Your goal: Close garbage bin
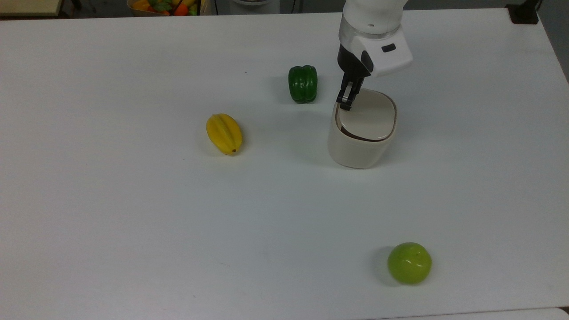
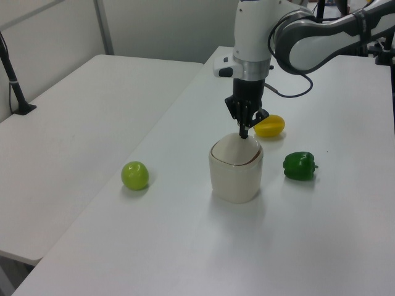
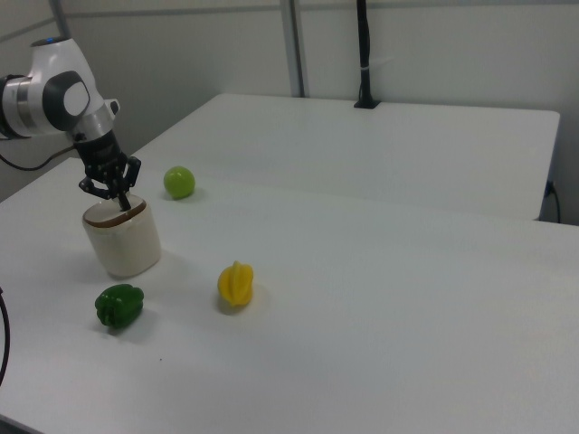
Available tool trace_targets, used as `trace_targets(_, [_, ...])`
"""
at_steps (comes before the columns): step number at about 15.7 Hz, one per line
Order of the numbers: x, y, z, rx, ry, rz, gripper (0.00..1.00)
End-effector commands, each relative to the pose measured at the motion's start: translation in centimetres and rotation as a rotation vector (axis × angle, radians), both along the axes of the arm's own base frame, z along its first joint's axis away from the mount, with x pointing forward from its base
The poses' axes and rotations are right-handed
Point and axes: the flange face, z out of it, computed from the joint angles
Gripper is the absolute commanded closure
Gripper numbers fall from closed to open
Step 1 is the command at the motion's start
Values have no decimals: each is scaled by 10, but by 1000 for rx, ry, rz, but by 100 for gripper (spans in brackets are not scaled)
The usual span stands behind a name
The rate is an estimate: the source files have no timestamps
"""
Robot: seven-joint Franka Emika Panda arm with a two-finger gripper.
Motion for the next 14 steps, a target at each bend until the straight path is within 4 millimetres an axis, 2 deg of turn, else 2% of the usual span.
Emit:
trace_targets(1, [0,-8,-13,-31,26,23,100])
trace_targets(5, [3,-7,-27,-44,39,26,100])
trace_targets(12, [3,-1,-38,-51,48,27,100])
trace_targets(14, [3,-2,-29,-46,38,19,100])
